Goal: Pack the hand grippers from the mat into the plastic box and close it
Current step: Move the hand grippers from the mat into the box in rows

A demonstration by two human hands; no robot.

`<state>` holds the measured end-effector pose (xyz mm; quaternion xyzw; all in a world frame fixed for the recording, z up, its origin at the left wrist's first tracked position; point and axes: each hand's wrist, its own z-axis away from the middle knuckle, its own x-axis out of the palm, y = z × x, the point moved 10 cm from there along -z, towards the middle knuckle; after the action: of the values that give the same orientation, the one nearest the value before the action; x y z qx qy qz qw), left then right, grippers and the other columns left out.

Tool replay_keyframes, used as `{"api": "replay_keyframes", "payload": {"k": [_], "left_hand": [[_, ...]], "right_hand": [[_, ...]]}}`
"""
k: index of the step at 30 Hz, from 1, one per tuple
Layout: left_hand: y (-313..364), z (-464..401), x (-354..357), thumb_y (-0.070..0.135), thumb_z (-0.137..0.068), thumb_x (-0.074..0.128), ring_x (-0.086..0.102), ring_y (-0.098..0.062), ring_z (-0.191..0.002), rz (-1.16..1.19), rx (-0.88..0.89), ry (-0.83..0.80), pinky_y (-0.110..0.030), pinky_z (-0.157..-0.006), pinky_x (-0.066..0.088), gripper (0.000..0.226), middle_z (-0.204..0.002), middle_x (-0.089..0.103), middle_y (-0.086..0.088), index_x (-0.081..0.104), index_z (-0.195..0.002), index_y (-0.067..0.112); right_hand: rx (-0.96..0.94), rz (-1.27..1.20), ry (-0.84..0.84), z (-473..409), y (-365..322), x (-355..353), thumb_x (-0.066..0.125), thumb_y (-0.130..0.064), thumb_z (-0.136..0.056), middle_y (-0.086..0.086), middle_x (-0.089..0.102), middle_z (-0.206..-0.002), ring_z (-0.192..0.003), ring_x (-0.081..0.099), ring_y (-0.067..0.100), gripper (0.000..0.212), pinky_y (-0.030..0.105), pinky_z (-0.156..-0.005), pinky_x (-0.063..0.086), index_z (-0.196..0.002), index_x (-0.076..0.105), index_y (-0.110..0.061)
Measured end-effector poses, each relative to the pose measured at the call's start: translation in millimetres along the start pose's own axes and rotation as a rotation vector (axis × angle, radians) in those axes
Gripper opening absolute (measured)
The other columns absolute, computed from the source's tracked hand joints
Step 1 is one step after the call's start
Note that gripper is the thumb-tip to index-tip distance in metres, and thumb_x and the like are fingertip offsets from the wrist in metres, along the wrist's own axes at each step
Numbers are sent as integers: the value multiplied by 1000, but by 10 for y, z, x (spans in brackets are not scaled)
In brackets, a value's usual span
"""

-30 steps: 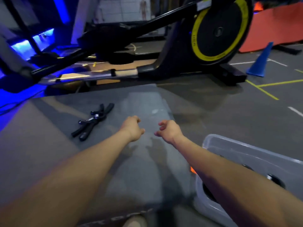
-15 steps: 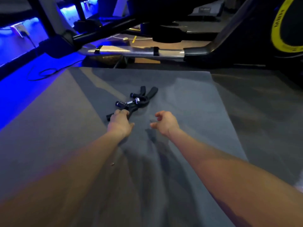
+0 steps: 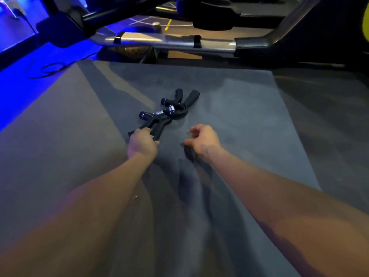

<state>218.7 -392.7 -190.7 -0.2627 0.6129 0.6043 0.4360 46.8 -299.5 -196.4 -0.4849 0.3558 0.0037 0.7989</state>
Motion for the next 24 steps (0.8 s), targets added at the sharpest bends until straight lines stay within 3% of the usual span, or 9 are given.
{"api": "replay_keyframes", "payload": {"k": [4, 8, 11, 18, 21, 24], "left_hand": [[-29, 244, -51, 16, -85, 63, 55, -32, -114, 14, -73, -50, -34, -95, 44, 37, -123, 59, -14, 58, -121, 12], [172, 637, -167, 15, -84, 63, 58, -30, -111, 14, -17, -116, -34, -92, 46, 36, -120, 61, -12, 59, -120, 13], [570, 953, -362, 18, -83, 65, 61, -32, -106, 26, 67, -148, -35, -91, 48, 34, -116, 64, -11, 61, -117, 18], [1893, 1817, -633, 23, -79, 72, 61, -25, -111, 108, 314, -202, -31, -95, 46, 45, -121, 65, -4, 60, -122, 22], [2437, 2284, -505, 19, -77, 73, 63, -22, -100, 154, 428, -254, -28, -86, 46, 40, -111, 68, -4, 65, -116, 22], [2837, 2764, -210, 17, -75, 74, 61, -17, -88, 182, 501, -318, -24, -79, 44, 38, -100, 69, 0, 67, -112, 23]], "right_hand": [[32, -61, -9, 158, 40, -83, 75, -13, -76, 9, 63, -114, -102, 58, 22, 51, 27, -96, 42, -124, 57, -8], [41, -94, -25, 481, 28, -277, 73, -12, -79, 4, 52, -96, -90, 48, 15, 43, 29, -91, 43, -118, 57, -3], [69, -154, 0, 773, 42, -581, 74, -13, -78, 4, 51, -96, -88, 49, 16, 35, 26, -81, 40, -109, 58, -9], [117, -311, 144, 1515, 196, -1792, 70, -19, -82, 8, 55, -92, -83, 52, 21, 36, 34, -84, 48, -112, 58, -5], [146, -431, 188, 1887, 387, -2284, 65, -18, -86, 7, 53, -72, -62, 49, 17, 11, 29, -65, 48, -87, 58, -9], [186, -561, 264, 2224, 715, -2713, 59, -9, -90, 7, 47, -60, -53, 44, 15, 28, 24, -56, 41, -63, 50, -10]]}}
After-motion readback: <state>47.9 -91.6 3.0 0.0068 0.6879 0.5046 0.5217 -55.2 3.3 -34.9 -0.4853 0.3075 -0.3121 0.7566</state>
